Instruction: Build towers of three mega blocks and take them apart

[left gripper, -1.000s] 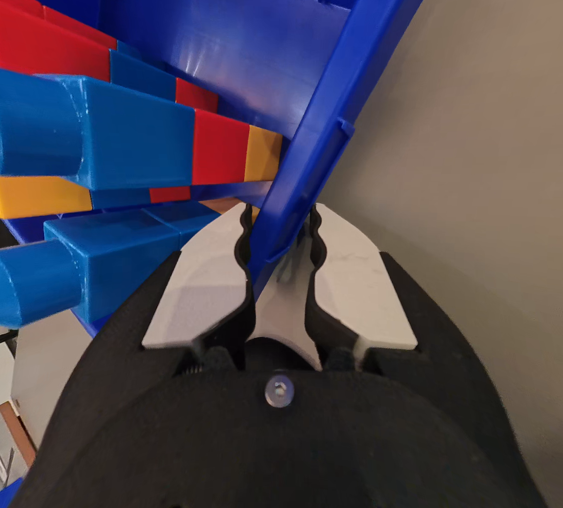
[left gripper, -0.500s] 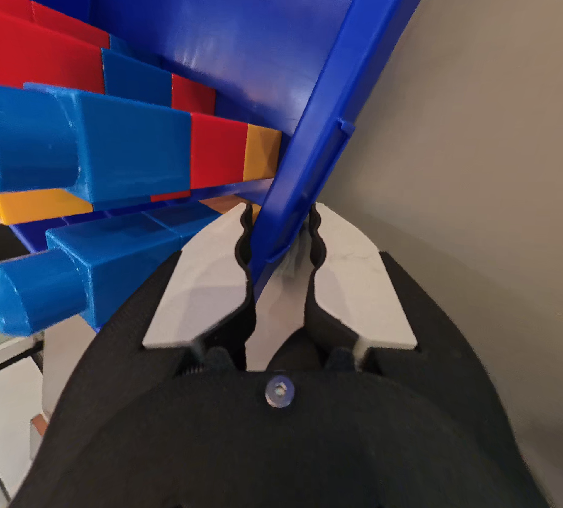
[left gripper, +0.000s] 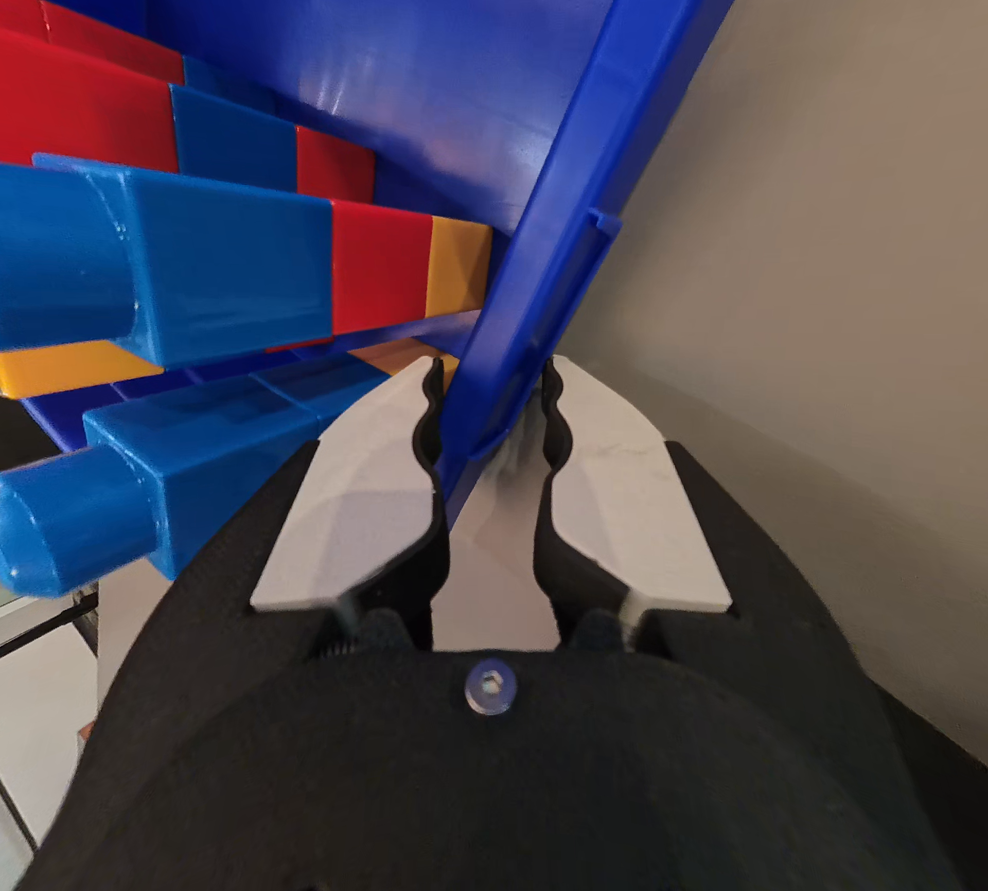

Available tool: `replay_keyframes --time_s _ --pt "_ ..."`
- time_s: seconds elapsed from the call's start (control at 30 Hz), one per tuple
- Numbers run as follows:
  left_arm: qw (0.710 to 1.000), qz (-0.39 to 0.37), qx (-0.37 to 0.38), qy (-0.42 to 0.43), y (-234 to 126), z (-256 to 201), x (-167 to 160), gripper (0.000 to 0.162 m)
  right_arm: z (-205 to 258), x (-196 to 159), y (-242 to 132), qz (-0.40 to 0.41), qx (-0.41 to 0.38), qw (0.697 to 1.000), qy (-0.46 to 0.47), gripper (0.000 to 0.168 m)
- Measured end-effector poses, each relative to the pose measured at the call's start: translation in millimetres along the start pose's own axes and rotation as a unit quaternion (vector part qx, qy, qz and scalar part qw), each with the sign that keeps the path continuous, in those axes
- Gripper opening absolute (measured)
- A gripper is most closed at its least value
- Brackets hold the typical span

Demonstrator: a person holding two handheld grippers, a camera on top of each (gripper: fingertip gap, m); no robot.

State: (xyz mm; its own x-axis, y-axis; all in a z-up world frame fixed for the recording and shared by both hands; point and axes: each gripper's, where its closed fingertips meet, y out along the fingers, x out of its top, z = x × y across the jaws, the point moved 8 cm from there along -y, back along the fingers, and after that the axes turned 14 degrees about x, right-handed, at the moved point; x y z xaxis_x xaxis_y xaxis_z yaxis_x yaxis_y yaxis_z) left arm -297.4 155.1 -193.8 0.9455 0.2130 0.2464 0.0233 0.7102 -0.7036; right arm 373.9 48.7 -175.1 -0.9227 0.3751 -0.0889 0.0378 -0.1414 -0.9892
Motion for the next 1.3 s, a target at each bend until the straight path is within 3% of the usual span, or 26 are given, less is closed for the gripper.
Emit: replay_keyframes --time_s 0.03,0.8,1.3 --pt "1.000 -0.001 -0.001 0.001 1.3 1.5 -0.6 0.035 -2.0 -1.7 -0.1 0.001 0.001 1.000 0.002 0.023" --pt "0.999 0.001 -0.013 0.034 26.0 34.6 -15.9 0.035 -40.9 -42.4 -1.0 0.015 -0.006 1.000 0.011 0.024" --pt "0.999 0.000 -0.015 0.044 28.3 37.3 -15.9 0.035 -44.4 -39.3 -1.3 0.010 -0.003 1.000 0.022 0.023"
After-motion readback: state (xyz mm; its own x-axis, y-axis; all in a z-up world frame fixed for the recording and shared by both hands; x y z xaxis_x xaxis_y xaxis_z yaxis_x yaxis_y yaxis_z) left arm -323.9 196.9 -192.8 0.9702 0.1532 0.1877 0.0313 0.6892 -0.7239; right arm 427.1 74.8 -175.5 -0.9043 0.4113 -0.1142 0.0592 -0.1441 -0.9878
